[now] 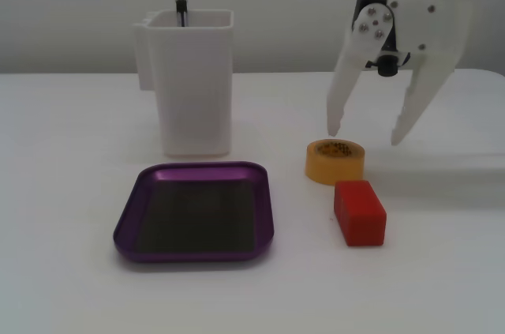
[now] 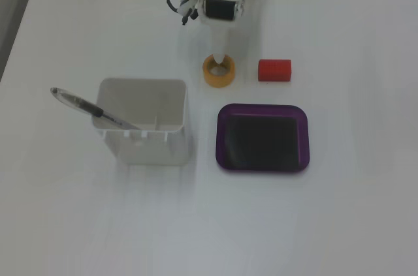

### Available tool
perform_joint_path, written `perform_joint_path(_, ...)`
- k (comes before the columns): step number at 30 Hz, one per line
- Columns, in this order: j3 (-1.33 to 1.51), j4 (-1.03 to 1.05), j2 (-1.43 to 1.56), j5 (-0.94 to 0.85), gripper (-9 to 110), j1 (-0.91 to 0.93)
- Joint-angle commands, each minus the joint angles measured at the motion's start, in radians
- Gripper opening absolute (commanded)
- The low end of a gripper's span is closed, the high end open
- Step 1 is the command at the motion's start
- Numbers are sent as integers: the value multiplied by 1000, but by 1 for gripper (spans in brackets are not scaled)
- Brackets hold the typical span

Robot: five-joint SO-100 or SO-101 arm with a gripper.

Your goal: Grab up the yellow tape and put it in the box.

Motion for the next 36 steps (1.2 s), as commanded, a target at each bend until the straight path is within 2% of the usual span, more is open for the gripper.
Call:
perform_joint_path(1,29,-58,-17,-9,20,3)
perform_joint_path(10,89,-167,-100,-8,19,5)
perform_joint_path(12,87,-166,-114,-8,14,-3)
perform_joint_path(15,77,-164,-109,2,-1,-8)
perform_joint_path(22,-43,-80,-32,5,-1,-20)
perform_joint_path(29,-307,31,86,3,-1,-233)
perform_joint_path(36,-499,12,-126,0,-1,-316)
